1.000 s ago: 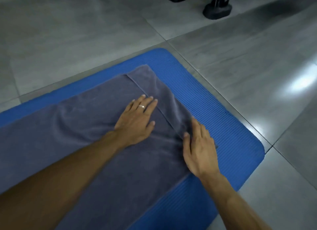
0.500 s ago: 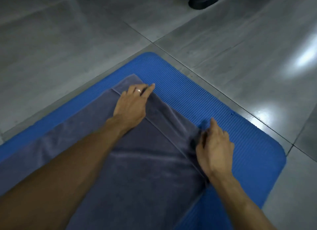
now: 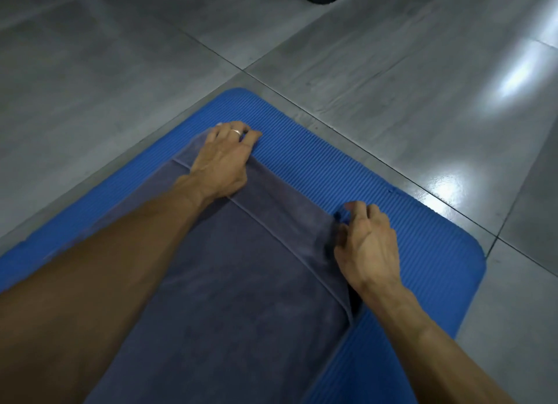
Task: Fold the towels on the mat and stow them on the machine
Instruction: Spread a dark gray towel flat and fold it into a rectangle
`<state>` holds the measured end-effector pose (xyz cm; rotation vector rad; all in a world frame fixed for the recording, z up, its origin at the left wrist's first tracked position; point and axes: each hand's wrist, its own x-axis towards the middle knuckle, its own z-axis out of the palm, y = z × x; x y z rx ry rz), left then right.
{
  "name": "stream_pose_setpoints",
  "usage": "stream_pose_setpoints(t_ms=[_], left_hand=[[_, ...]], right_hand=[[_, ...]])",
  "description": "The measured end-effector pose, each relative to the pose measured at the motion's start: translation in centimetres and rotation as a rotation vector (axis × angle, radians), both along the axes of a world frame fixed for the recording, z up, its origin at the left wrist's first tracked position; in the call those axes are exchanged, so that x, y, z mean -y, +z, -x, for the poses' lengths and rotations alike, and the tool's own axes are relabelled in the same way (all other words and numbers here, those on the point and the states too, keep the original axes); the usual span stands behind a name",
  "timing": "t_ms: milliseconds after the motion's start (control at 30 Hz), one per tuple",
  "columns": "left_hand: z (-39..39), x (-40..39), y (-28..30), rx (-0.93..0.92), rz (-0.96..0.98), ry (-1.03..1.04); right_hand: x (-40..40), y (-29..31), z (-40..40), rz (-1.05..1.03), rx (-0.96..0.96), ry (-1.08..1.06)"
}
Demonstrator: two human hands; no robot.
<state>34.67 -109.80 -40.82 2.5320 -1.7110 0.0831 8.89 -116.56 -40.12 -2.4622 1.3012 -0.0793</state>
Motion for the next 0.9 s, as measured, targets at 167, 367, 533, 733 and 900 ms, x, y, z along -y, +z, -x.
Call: stream_pose_setpoints(t_ms=[167,367,533,733,900], left_hand=[[3.1,-0.6,-3.4,-0.202,-0.187,0.169],[1.9,-0.6,-3.6,-0.172,-0.297,0.149],[1.0,-0.7,-2.6,-0.288,-0.251,0.133],[-0.6,-2.4,-0.3,-0.099,-0.095,0.070],[0.4,-5.4,1.6,0.108,-0.139,0.044]], right_hand=[[-3.7,-1.7,-4.9,0.058,0.076,0.117],[-3.7,-3.7,0.4,0.045,-0.164,0.269],[-2.7,-2.4,4.1,-0.002,-0.089,0.133],[-0.5,0.1,3.0,-0.172,-0.020,-0.024],[-0.1,2.6,2.7,-0.404,-0.041,0.041]])
